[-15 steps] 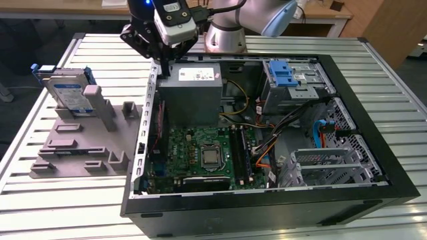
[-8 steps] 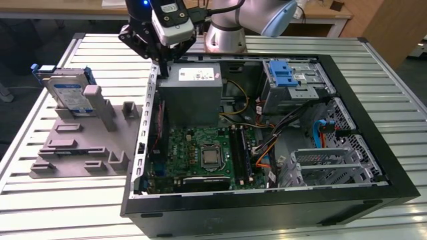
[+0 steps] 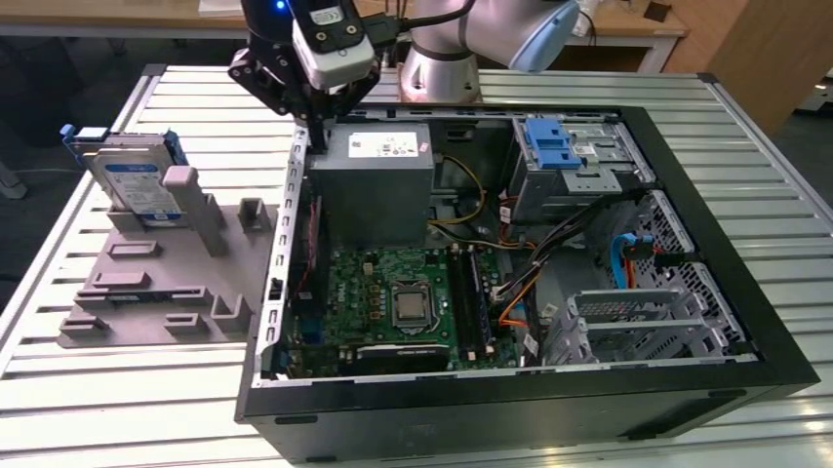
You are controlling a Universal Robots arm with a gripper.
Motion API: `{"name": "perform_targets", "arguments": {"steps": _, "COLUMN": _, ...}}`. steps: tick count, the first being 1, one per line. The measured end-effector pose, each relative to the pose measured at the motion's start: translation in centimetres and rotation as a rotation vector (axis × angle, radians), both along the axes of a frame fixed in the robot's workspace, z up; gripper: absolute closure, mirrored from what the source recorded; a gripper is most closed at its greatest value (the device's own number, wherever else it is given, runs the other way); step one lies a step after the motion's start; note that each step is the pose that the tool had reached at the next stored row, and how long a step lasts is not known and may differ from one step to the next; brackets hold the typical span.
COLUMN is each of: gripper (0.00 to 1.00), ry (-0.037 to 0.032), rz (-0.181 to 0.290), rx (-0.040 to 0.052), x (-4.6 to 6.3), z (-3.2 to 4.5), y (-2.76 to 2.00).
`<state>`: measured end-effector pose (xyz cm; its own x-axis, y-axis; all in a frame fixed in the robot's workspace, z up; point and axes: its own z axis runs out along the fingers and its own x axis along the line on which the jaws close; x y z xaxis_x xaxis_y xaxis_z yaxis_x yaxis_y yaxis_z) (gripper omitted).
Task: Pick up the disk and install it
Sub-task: 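Reach for the disk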
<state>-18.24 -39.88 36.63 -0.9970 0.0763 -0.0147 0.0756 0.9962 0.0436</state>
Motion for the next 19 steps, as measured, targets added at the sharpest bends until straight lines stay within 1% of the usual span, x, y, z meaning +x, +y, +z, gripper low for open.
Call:
{"name": "perform_targets", "arguments": {"steps": 13, "gripper": 0.89, "ry": 0.0001, "rz": 0.0, "rx": -0.0001, "x": -0.74, "z": -0.03, "y": 0.02}}
{"name": "perform_targets", "arguments": {"steps": 19, "gripper": 0.89, "ry": 0.0, "rz": 0.0, "rx": -0.0001, "x": -0.9, "z": -0.03, "y": 0.24}}
